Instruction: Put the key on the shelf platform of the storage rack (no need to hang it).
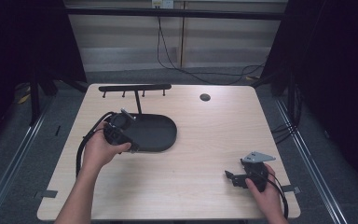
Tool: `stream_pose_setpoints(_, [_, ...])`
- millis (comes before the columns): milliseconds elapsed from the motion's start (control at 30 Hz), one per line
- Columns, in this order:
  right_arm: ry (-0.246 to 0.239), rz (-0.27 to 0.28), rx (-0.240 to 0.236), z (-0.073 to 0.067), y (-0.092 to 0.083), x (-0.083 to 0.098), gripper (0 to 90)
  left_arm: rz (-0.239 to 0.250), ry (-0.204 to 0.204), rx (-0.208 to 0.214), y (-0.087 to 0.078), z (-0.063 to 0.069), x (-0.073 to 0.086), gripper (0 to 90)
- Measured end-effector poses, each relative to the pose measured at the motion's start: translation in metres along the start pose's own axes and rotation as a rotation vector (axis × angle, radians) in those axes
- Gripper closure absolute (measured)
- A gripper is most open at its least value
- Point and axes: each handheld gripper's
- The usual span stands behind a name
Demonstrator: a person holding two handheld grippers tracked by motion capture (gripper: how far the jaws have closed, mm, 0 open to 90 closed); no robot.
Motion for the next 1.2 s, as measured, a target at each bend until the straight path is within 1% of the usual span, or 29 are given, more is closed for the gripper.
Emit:
stream_pose_setpoints(100, [0.000,0.000,0.000,0.000,0.000,0.000,16.6,0.001,-0.012,-0.002,0.001,-0.001,-0.002,42.2])
stream_pose_setpoints(167, [0.000,0.000,0.000,0.000,0.000,0.000,16.6,0.000,-0.013,-0.003,0.001,-0.002,-0.003,42.3])
stream_pose_setpoints(233, [0.000,0.000,0.000,0.000,0.000,0.000,16.6,0.009,-0.021,-0.009,0.001,-0.004,-0.005,42.2])
stream_pose_setpoints(333, [0.000,0.000,0.000,0.000,0.000,0.000,16.6,0.014,-0.020,-0.011,0.000,-0.004,-0.006,42.2])
stream_pose_setpoints(367, [0.000,0.000,0.000,0.000,0.000,0.000,16.6,0.023,-0.029,-0.013,0.001,-0.004,-0.007,42.3])
stream_pose_setpoints(400, [0.000,0.000,0.000,0.000,0.000,0.000,16.6,0.018,-0.025,-0.010,0.002,-0.004,-0.008,42.3])
stream_pose_setpoints(433, [0.000,0.000,0.000,0.000,0.000,0.000,16.6,0.020,-0.032,-0.013,0.002,-0.004,-0.008,42.3])
stream_pose_setpoints(500, [0.000,0.000,0.000,0.000,0.000,0.000,16.6,0.023,-0.034,-0.018,0.003,-0.005,-0.009,42.3])
stream_pose_setpoints(533, [0.000,0.000,0.000,0.000,0.000,0.000,16.6,0.024,-0.039,-0.018,0.003,-0.006,-0.009,42.3])
stream_pose_setpoints(567, [0.000,0.000,0.000,0.000,0.000,0.000,16.6,0.034,-0.062,-0.024,0.004,-0.006,-0.010,42.3])
stream_pose_setpoints(667, [0.000,0.000,0.000,0.000,0.000,0.000,16.6,0.046,-0.070,-0.028,0.004,-0.008,-0.011,42.3])
stream_pose_setpoints(700, [0.000,0.000,0.000,0.000,0.000,0.000,16.6,0.059,-0.084,-0.033,0.004,-0.009,-0.012,42.3])
stream_pose_setpoints(767, [0.000,0.000,0.000,0.000,0.000,0.000,16.6,0.065,-0.088,-0.040,0.005,-0.011,-0.013,42.3])
stream_pose_setpoints(800, [0.000,0.000,0.000,0.000,0.000,0.000,16.6,0.070,-0.098,-0.042,0.005,-0.011,-0.013,42.3])
stream_pose_setpoints(900, [0.000,0.000,0.000,0.000,0.000,0.000,16.6,0.065,-0.097,-0.045,0.005,-0.013,-0.014,42.3])
stream_pose_setpoints(933, [0.000,0.000,0.000,0.000,0.000,0.000,16.6,0.068,-0.105,-0.050,0.007,-0.014,-0.015,42.3])
stream_pose_setpoints(967, [0.000,0.000,0.000,0.000,0.000,0.000,16.6,0.062,-0.099,-0.051,0.007,-0.014,-0.015,42.3])
stream_pose_setpoints(1067, [0.000,0.000,0.000,0.000,0.000,0.000,16.6,0.064,-0.102,-0.056,0.008,-0.015,-0.016,42.3])
stream_pose_setpoints(1133, [0.000,0.000,0.000,0.000,0.000,0.000,16.6,0.071,-0.115,-0.069,0.009,-0.015,-0.018,42.3])
stream_pose_setpoints(1200, [0.000,0.000,0.000,0.000,0.000,0.000,16.6,0.070,-0.111,-0.067,0.010,-0.015,-0.018,42.3])
Point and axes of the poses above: each handheld gripper's, and its own axes: y roughly forward along the jaws, x roughly out of its underside, z roughly to its right, and after that the axes turned 5 degrees about -x, right-handed
